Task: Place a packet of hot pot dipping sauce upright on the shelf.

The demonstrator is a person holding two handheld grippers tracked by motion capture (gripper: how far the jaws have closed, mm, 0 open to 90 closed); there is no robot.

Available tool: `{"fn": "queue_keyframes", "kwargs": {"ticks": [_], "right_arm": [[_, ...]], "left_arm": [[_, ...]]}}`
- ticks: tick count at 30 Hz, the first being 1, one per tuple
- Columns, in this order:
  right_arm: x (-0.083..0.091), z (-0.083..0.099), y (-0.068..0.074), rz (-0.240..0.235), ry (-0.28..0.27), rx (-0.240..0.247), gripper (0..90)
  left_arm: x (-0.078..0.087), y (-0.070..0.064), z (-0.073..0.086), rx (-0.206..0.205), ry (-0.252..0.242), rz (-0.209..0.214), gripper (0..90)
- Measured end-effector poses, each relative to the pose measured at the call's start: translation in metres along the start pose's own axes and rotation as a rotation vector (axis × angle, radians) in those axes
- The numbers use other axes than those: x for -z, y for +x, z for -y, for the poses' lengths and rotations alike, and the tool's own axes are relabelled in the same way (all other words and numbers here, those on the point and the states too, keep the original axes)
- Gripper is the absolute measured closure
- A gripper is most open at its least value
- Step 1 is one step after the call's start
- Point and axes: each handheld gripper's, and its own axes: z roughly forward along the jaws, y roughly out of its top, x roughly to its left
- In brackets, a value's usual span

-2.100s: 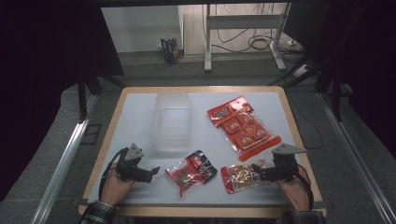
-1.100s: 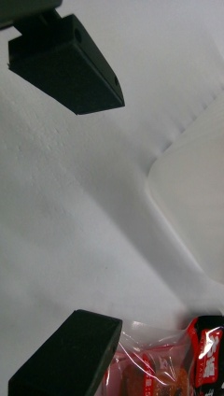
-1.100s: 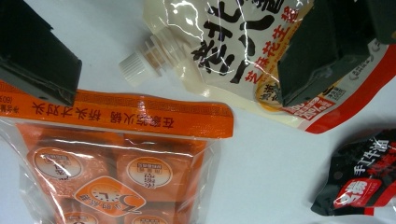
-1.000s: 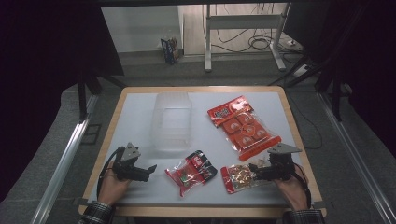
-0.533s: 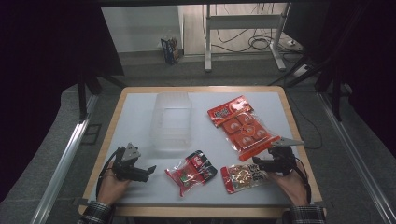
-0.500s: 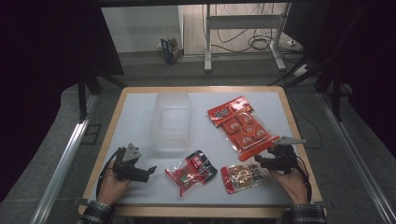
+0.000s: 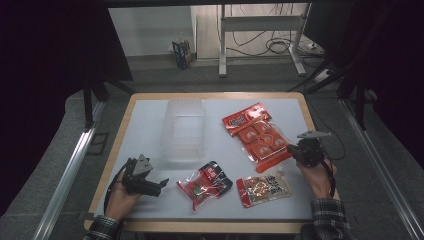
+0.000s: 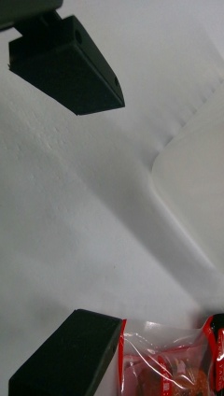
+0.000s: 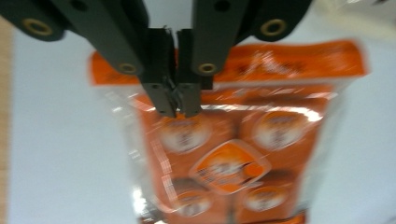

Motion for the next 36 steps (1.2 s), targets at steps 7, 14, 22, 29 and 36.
{"fn": "queue_keyframes", "kwargs": {"ticks": [7,14,22,29,36], "right_arm": [[-0.030,-0.016,-0.028,0.037,0.024,-0.050,87.7],[-0.055,-0.019,-0.037,0.042,0.067,-0.034,88.2],[-0.050,-0.015,-0.035,-0.065,0.101,-0.059,88.6],[-0.040,-0.008,-0.019,-0.106,0.121,-0.003,88.7],[-0.036,-0.004,-0.002,-0.150,0.135,0.023,88.7]], "left_arm": [[-0.001,-0.003,-0.001,-0.029,0.009,0.003,0.0],[-0.001,-0.002,-0.001,-0.023,0.003,-0.007,0.0],[0.000,-0.002,-0.001,-0.033,0.008,-0.006,0.0],[-0.001,-0.003,-0.001,-0.036,0.010,-0.006,0.0],[-0.001,-0.002,-0.002,-0.023,-0.002,0.018,0.0]]}}
